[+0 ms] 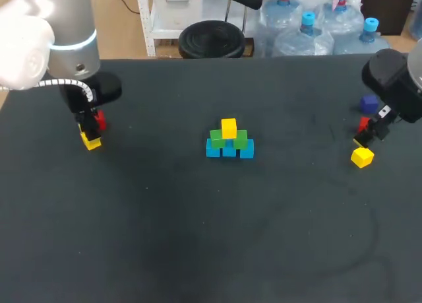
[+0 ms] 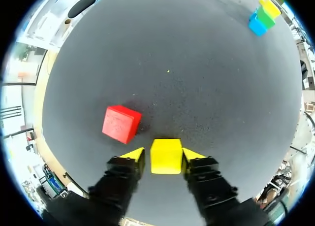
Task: Place the blue cubes, place green cubes on the blue cubes, place the yellow cubes on the green cubes, then place the red cubes on the yellow cubes, and place purple cube on the red cubes.
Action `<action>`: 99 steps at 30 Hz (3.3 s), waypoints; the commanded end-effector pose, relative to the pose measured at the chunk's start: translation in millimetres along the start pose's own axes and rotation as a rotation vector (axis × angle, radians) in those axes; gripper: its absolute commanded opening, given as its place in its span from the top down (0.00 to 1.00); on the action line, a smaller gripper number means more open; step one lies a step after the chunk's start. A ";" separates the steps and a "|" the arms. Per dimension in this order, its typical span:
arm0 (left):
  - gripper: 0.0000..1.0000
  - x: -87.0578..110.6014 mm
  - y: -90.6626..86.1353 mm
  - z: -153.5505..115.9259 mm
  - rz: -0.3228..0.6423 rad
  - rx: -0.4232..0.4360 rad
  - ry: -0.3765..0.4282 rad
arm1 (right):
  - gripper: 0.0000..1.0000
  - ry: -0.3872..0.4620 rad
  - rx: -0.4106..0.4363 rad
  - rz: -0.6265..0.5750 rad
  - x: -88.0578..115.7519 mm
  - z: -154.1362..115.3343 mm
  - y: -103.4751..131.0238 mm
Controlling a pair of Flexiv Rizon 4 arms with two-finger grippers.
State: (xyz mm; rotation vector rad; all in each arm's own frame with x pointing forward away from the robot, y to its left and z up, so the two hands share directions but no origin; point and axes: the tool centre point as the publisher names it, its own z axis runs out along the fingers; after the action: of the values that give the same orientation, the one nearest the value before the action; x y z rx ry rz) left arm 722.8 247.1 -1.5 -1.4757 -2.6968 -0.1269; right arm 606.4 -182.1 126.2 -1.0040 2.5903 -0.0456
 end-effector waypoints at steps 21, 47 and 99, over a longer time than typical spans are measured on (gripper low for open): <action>1.00 -24.2 -54.4 -56.5 0.252 -0.085 0.092 | 0.00 -0.003 0.004 0.002 0.7 0.6 0.6; 1.00 -95.3 -117.6 -113.5 0.470 -0.110 -0.031 | 0.00 -0.003 0.004 0.002 0.7 0.6 0.6; 1.00 -146.0 -161.0 -133.6 0.589 -0.162 -0.114 | 0.00 -0.003 0.004 0.002 0.7 0.6 0.6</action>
State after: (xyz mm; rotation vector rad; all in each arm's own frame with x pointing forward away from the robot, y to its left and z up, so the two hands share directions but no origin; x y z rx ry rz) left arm 668.6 23.9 110.8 -2.3118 -2.2416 -0.2352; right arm 606.4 -182.1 126.2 -1.0040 2.5903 -0.0456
